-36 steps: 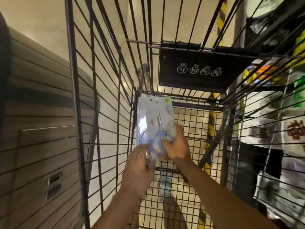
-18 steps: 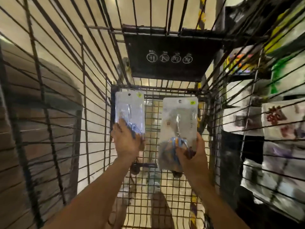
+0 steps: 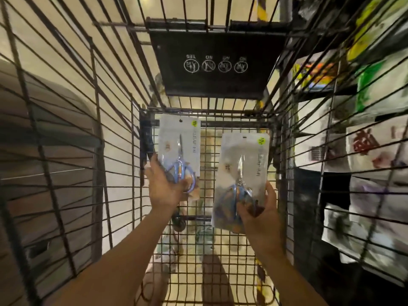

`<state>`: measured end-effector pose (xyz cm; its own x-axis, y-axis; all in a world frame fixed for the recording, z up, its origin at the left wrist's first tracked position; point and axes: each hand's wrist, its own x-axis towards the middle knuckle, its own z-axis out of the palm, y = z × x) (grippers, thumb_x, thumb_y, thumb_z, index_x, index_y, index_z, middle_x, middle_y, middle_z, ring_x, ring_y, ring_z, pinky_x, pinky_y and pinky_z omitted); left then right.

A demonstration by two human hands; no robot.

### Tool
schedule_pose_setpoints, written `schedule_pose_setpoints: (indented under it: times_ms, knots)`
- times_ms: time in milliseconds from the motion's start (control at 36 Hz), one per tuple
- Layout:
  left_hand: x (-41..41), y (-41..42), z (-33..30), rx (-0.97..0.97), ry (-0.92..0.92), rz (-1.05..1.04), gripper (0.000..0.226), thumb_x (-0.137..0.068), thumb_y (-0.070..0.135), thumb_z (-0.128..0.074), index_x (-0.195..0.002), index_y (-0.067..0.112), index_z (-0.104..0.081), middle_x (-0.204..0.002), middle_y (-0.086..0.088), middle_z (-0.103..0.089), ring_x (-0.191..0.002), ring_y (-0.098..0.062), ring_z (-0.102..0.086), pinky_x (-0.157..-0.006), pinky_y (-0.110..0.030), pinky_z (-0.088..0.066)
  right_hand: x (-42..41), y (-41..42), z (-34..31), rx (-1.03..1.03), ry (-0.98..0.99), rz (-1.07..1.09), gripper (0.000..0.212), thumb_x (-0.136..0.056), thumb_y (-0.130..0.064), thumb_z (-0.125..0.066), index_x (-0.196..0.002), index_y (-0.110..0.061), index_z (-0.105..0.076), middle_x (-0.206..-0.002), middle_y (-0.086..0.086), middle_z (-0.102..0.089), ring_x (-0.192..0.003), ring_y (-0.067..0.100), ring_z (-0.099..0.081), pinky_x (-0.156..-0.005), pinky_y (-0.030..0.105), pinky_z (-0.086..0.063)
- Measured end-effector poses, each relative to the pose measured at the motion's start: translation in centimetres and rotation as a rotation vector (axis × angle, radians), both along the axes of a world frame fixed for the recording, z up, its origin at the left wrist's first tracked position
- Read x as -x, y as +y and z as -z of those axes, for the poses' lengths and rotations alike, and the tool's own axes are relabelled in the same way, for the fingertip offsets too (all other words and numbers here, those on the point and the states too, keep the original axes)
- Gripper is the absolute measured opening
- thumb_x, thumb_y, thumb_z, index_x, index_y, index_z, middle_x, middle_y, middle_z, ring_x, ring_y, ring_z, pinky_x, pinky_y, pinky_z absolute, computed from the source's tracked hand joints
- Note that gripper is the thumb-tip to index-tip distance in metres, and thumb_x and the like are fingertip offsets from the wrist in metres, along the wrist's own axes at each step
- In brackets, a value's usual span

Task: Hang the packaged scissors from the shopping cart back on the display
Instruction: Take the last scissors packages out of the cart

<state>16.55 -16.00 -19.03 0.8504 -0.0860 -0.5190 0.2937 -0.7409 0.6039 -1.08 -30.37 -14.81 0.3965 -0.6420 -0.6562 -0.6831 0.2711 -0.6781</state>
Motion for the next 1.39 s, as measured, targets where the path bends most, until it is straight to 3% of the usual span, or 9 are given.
schedule_pose_setpoints:
  times_ms: [250,556,667,806,889,972,1111,1250,1389]
  knots:
    - [1.4,0.6,-2.9,0.380,0.106,0.054,0.078,-0.079,-0.015,-0.073,-0.142,0.013,-0.037,-0.127,0.003,-0.060,-0.110,0.006,-0.063,-0.085,-0.009,-0.050,0.7,0.4,-0.9,0.026,-0.069,-0.040,0.083,-0.089,-0.010,-0.074,-0.155,-0.029,-0.027,-0.128,-0.016,-0.059,-0.115,0.011,-0.063,-0.077,0.022,-0.061]
    - [2.1,2.0,-15.1,0.488,0.121,0.183,0.081,-0.083,-0.004,-0.074,-0.145,0.033,-0.036,-0.136,0.007,-0.059,-0.120,-0.002,-0.061,-0.098,-0.020,-0.052,1.6,3.2,-12.0,-0.058,-0.219,0.049,0.076,-0.094,0.007,-0.064,-0.154,-0.024,-0.028,-0.140,0.003,-0.057,-0.108,0.012,-0.071,-0.072,0.035,-0.063]
    - [2.1,3.4,-22.7,0.515,0.096,0.240,0.094,-0.078,0.016,-0.083,-0.153,0.031,-0.027,-0.149,0.000,-0.050,-0.133,-0.012,-0.053,-0.107,-0.026,-0.047,1.7,5.0,-18.5,0.020,-0.225,0.071,0.085,-0.093,-0.006,-0.068,-0.157,-0.039,-0.021,-0.146,0.000,-0.056,-0.117,0.024,-0.067,-0.081,0.056,-0.061]
    - [2.1,6.5,-31.3,0.554,0.021,0.379,0.093,-0.084,-0.010,-0.071,-0.152,0.033,-0.024,-0.152,0.010,-0.043,-0.138,-0.005,-0.046,-0.109,-0.020,-0.043,2.3,8.1,-28.6,0.124,-0.313,0.187,0.077,-0.085,-0.050,-0.071,-0.152,-0.040,-0.033,-0.144,0.005,-0.056,-0.128,0.024,-0.060,-0.094,0.031,-0.057]
    - [2.1,8.5,-36.1,0.598,0.015,0.402,0.091,-0.086,-0.011,-0.069,-0.157,0.021,-0.021,-0.155,0.008,-0.038,-0.135,-0.001,-0.046,-0.093,-0.004,-0.045,2.9,9.9,-32.8,0.137,-0.347,0.139,0.087,-0.089,-0.014,-0.074,-0.155,-0.042,-0.025,-0.155,-0.001,-0.045,-0.135,0.025,-0.054,-0.100,0.050,-0.055]
    - [2.1,11.0,-39.3,0.640,-0.051,0.447,0.089,-0.088,-0.003,-0.070,-0.158,0.017,-0.019,-0.161,0.003,-0.029,-0.139,0.002,-0.035,-0.098,-0.002,-0.039,4.0,12.2,-35.8,0.197,-0.375,0.176,0.090,-0.089,0.004,-0.070,-0.152,-0.047,-0.029,-0.149,-0.009,-0.050,-0.121,0.007,-0.064,-0.088,0.031,-0.060]
    - [1.8,14.2,-42.1,0.649,-0.089,0.578,0.093,-0.082,0.020,-0.080,-0.156,0.031,-0.024,-0.151,0.032,-0.038,-0.137,0.013,-0.037,-0.109,-0.015,-0.039,6.5,16.2,-38.6,0.308,-0.417,0.215,0.093,-0.090,0.004,-0.070,-0.153,-0.047,-0.026,-0.152,-0.024,-0.043,-0.140,0.007,-0.046,-0.106,0.034,-0.050]
    - [2.3,15.4,-44.4,0.668,-0.110,0.698,0.097,-0.079,0.038,-0.079,-0.156,0.045,-0.020,-0.162,0.016,-0.029,-0.149,-0.013,-0.031,-0.116,-0.054,-0.036,9.2,19.3,-41.3,0.315,-0.502,0.360,0.087,-0.089,0.010,-0.067,-0.151,-0.039,-0.031,-0.140,-0.017,-0.059,-0.124,0.015,-0.063,-0.091,0.028,-0.058]
    - [4.6,15.1,-46.6,0.731,-0.067,0.762,0.098,-0.077,0.034,-0.081,-0.155,0.047,-0.023,-0.161,0.020,-0.029,-0.147,-0.011,-0.033,-0.116,-0.054,-0.037,13.3,21.7,-42.6,0.395,-0.452,0.460,0.089,-0.092,-0.003,-0.069,-0.152,-0.051,-0.025,-0.120,-0.017,-0.070,-0.103,0.041,-0.068,-0.084,0.060,-0.058]
